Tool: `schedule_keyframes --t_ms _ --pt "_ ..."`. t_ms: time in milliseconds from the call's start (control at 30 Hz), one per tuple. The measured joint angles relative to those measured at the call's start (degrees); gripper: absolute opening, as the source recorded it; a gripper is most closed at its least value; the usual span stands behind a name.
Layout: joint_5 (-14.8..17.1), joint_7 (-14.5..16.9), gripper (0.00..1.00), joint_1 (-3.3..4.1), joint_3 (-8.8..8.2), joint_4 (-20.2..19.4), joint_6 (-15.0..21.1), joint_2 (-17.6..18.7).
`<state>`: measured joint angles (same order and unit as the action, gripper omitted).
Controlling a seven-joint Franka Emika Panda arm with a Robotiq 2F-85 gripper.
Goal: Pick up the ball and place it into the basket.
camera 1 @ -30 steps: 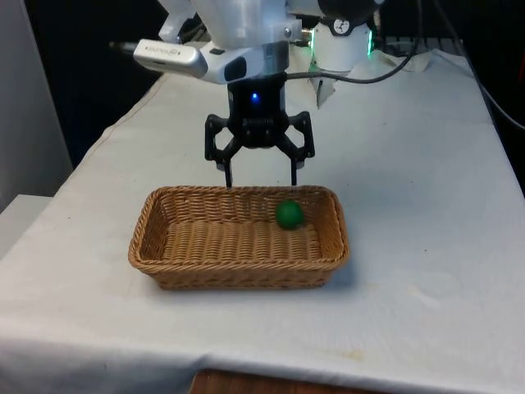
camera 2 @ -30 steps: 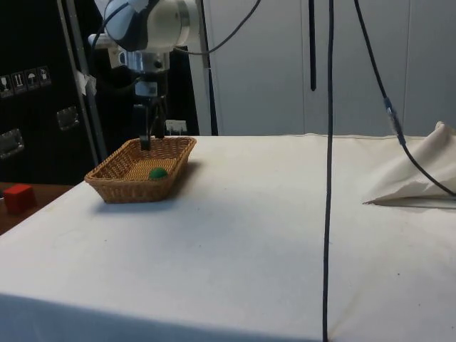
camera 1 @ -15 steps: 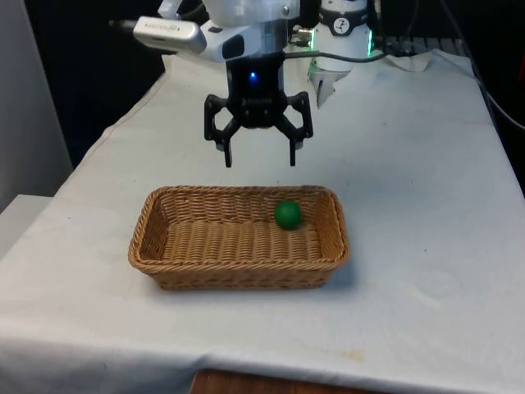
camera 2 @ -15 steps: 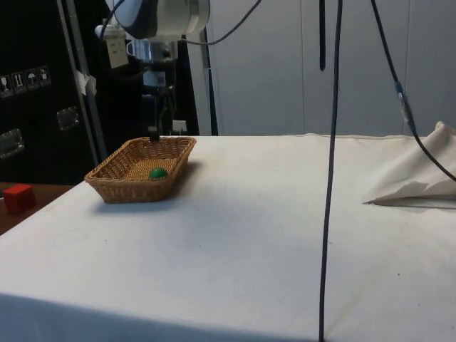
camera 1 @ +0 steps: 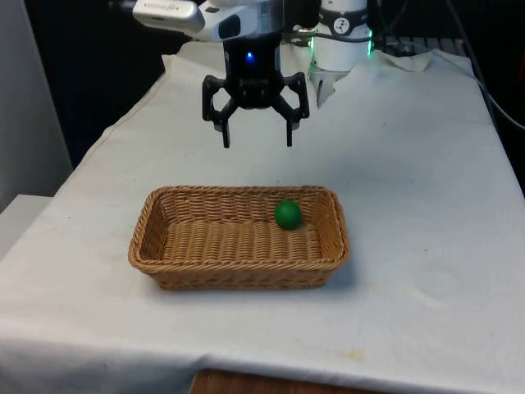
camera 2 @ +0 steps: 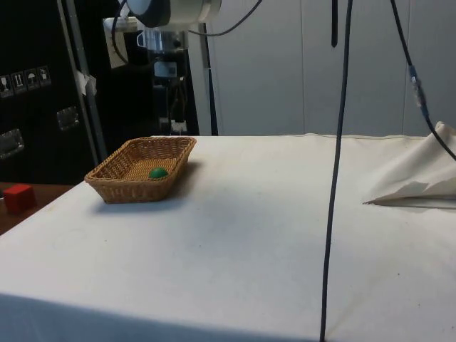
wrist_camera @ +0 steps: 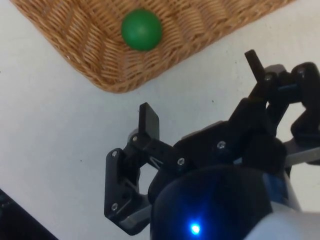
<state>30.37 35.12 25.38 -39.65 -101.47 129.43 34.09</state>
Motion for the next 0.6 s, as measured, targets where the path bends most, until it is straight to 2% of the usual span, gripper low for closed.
schedule_keyframes --t_ms 333,600 --pt "-2.92 -1.38 1.0 0.06 -0.06 -2.86 0.0 -3.27" --pt "-6.65 -2.41 1.0 0.23 -0.06 -6.3 0.06 -7.28"
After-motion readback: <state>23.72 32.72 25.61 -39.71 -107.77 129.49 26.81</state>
